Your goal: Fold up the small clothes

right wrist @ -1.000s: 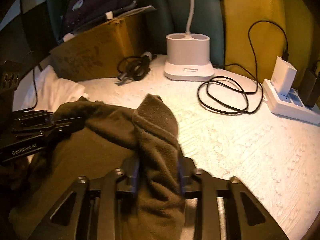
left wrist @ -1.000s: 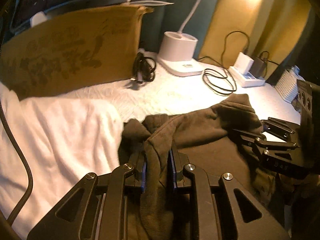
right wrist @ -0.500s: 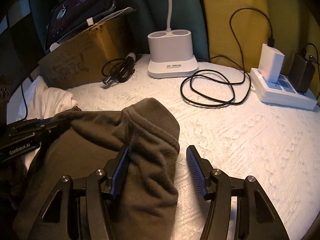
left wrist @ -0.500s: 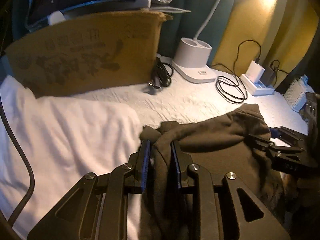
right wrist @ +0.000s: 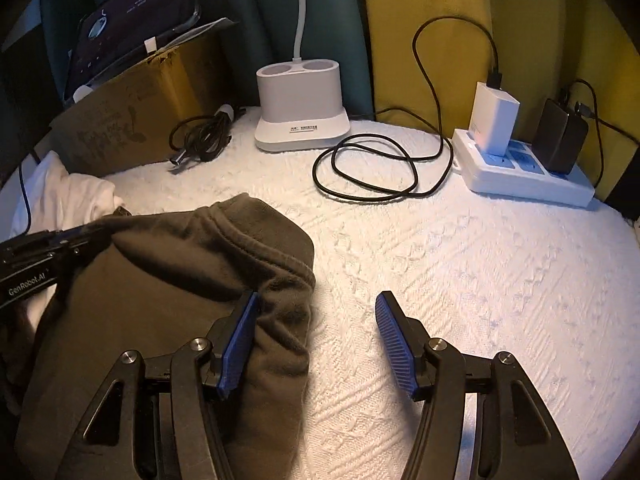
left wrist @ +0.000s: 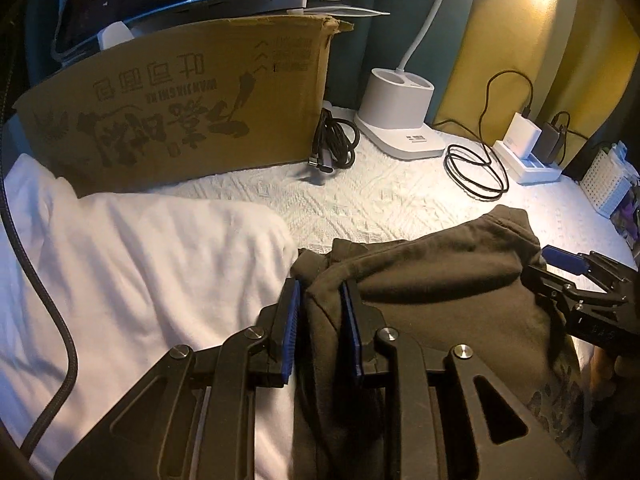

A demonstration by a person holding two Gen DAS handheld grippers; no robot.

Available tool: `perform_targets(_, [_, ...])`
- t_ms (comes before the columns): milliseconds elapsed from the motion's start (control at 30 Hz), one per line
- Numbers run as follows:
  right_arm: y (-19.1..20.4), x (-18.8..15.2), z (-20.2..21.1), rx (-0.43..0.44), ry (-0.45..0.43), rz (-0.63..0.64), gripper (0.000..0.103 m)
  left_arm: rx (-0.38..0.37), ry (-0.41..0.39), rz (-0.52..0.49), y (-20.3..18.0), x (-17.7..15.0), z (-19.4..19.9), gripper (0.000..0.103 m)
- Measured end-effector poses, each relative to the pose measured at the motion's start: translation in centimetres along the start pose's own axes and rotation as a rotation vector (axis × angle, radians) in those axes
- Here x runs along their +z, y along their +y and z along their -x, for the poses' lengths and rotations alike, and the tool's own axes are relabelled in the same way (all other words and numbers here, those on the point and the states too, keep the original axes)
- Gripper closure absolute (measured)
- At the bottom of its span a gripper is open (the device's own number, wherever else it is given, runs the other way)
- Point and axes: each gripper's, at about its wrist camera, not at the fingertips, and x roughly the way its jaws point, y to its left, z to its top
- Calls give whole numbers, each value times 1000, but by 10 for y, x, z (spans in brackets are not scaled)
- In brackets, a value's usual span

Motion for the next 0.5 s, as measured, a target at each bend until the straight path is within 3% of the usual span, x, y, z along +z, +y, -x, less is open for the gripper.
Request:
perform_targets(267, [-2,-4,17,-60,-24,6,41,-4,-56,12,2,-2,37,77])
perform_targets(500, [-1,-18,42,-72,-42,2,41,-61,-67,7,-7,-18,61,77])
